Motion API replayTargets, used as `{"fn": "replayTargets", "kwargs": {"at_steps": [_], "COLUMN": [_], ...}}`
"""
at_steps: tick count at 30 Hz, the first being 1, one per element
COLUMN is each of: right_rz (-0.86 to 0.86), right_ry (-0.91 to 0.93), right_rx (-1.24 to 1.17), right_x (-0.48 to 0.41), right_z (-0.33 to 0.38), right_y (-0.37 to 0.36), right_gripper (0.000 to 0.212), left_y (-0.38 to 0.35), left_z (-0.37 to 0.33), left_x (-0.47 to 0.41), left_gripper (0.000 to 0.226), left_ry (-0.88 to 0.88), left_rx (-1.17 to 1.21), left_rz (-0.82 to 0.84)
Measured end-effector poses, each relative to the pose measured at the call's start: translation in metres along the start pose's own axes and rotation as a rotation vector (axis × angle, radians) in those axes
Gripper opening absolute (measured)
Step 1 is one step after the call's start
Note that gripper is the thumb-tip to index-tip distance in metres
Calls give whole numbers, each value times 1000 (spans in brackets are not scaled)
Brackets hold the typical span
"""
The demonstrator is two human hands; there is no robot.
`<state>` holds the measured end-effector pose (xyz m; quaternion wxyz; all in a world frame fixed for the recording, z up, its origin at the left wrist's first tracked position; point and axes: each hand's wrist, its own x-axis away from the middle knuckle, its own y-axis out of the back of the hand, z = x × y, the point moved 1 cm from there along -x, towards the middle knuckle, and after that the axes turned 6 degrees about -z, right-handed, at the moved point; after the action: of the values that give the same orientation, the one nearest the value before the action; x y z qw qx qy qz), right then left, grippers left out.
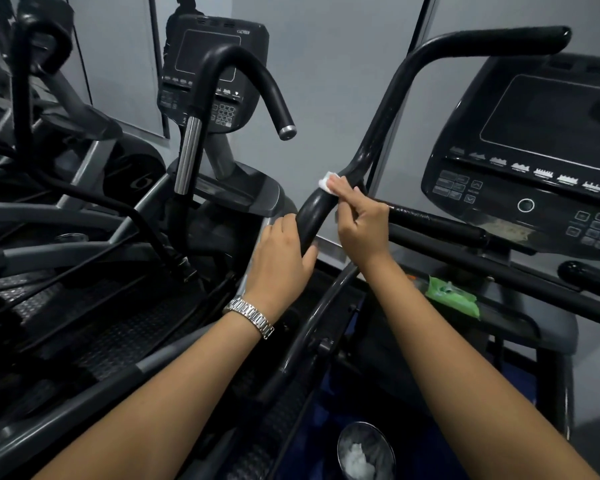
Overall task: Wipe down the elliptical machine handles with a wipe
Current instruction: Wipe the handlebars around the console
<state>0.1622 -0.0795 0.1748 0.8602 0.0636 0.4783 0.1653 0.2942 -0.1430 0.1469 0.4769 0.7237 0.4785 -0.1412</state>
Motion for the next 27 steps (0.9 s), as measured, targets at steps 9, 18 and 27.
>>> {"fn": "replayTargets", "kwargs": {"at_steps": [9, 18, 27], "right_rz": [-31, -53, -118], "right_ry": [-71, -134, -258], "right_rx": [-97, -160, -160], "right_x": [10, 33, 37], "right_z": [-2, 21, 45], "right_y": [-1, -1, -11], "right_gripper": [46, 41, 36], "left_y": [-1, -1, 2], "left_z": [1, 3, 0], "left_x": [0, 0, 2], "left_gripper": [42, 35, 44], "left_ry": [-4, -6, -1], "left_rx": [29, 43, 37], "left_rz": [-8, -5, 9]}}
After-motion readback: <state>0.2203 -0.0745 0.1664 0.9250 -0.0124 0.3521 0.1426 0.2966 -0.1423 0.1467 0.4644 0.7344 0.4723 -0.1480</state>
